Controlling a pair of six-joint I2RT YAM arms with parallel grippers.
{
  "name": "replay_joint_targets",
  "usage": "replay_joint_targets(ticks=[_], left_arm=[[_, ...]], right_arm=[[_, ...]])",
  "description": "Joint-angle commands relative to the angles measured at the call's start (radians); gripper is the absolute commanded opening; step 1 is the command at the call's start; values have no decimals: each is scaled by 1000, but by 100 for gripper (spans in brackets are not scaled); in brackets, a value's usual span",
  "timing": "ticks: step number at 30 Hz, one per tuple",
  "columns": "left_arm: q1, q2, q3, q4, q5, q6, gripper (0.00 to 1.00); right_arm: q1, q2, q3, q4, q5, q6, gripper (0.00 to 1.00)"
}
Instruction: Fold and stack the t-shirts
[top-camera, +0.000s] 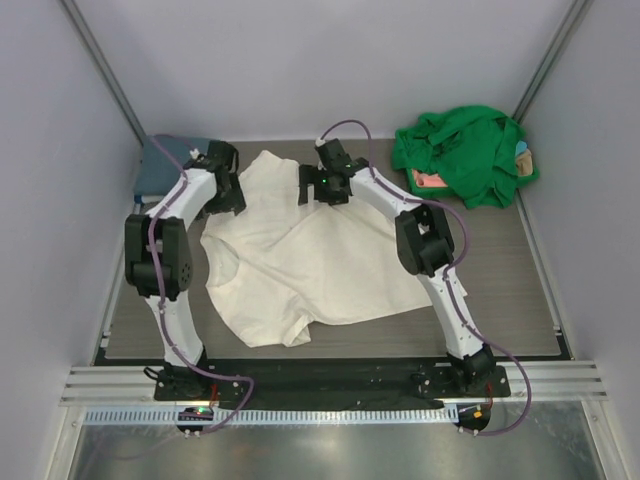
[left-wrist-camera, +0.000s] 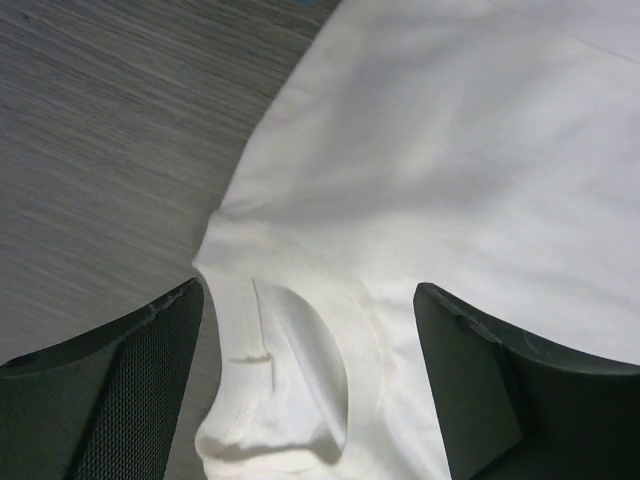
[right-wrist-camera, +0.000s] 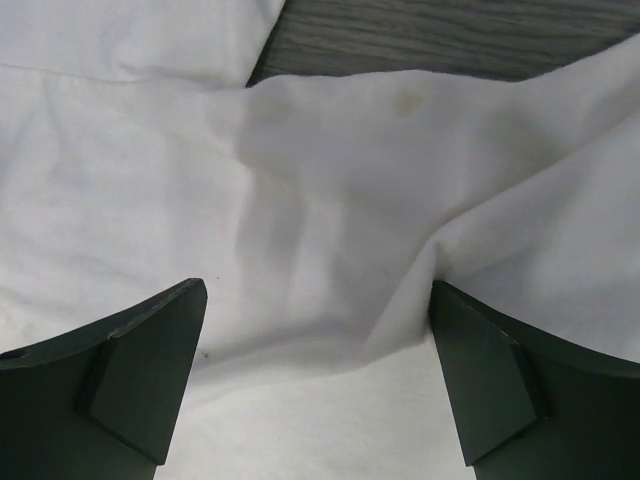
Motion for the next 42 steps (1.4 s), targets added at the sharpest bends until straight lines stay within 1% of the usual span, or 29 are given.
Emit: replay_joint_targets(ticks=[1,2,3,4,5,6,7,8,9,10,12,13,14,16,18,21,24,27,30,33,36,37,38,39,40,41,42], left_arm=[[-169,-222,-7,-56,-122,13,87],[-210,-257,-74,-57,-131,6,88],[-248,-291,-108,-59,-137,-13,88],[-320,-362,-154,-62,-143,-65,88],[-351,-395,-198,-63,-135,-105,88],[-382,-433,-305,-59,-128,-140,88],[-435,-505,-358,-51,-117,-218,87],[-460,-547,-407,-40,-88,-258,87],[-486,-584,-506,-33,-85,-296,87],[-536,-660,-544,-27,-80,-336,86],[-584,-722,-610,-40,-89,-434,86],[-630,-749,-648,-54,-97,-462,85],[-652,-794,-662,-104,-126,-529,85],[-707,-838,-711,-154,-144,-596,85],[-732,-897,-757,-184,-143,-684,84],[-753,-963,-852,-195,-124,-770,83],[-759,-1025,-930,-189,-109,-823,80],[-761,-1062,-993,-159,-94,-841,79],[-761,-1060,-1024,-146,-89,-857,80],[-759,-1024,-1053,-120,-65,-866,80],[-761,-966,-1073,-77,-58,-866,79],[-761,-937,-1078,-54,-63,-864,76],[-761,-922,-1076,-44,-69,-860,72],[-762,-909,-1070,-39,-91,-854,61],[-761,-900,-1057,-37,-109,-851,48],[-759,-882,-1046,-31,-143,-837,24],[-761,-875,-1035,-33,-164,-829,15]], right_arm=[[17,-80,-14,-24,-18,10,99],[16,-108,-25,-26,2,1,99],[14,-134,-51,-26,43,-10,100],[4,-159,-66,-29,57,-24,100],[-4,-212,-82,-29,68,-31,100],[-10,-237,-115,-29,82,-37,100],[-27,-263,-132,-44,138,-53,100],[-38,-286,-169,-53,174,-57,100],[-49,-332,-192,-60,195,-62,100],[-64,-352,-217,-60,238,-71,100],[-114,-387,-282,-60,261,-73,100],[-134,-406,-298,-63,275,-71,100],[-173,-410,-313,-63,289,-71,100],[-205,-400,-329,-64,286,-74,98],[-236,-380,-321,-64,288,-82,97],[-251,-317,-281,-69,295,-87,93],[-257,-243,-228,-73,289,-85,88],[-267,-179,-176,-73,275,-79,86],[-270,-133,-140,-75,274,-73,84],[-270,-102,-131,-75,277,-67,81],[-270,-67,-133,-75,278,-59,68],[-271,-55,-131,-75,277,-61,56],[-270,-45,-122,-73,280,-59,50],[-270,-35,-113,-75,280,-61,40],[-271,-10,-102,-75,285,-62,38],[-274,2,-78,-76,297,-65,37],[-277,14,-62,-75,298,-65,35]])
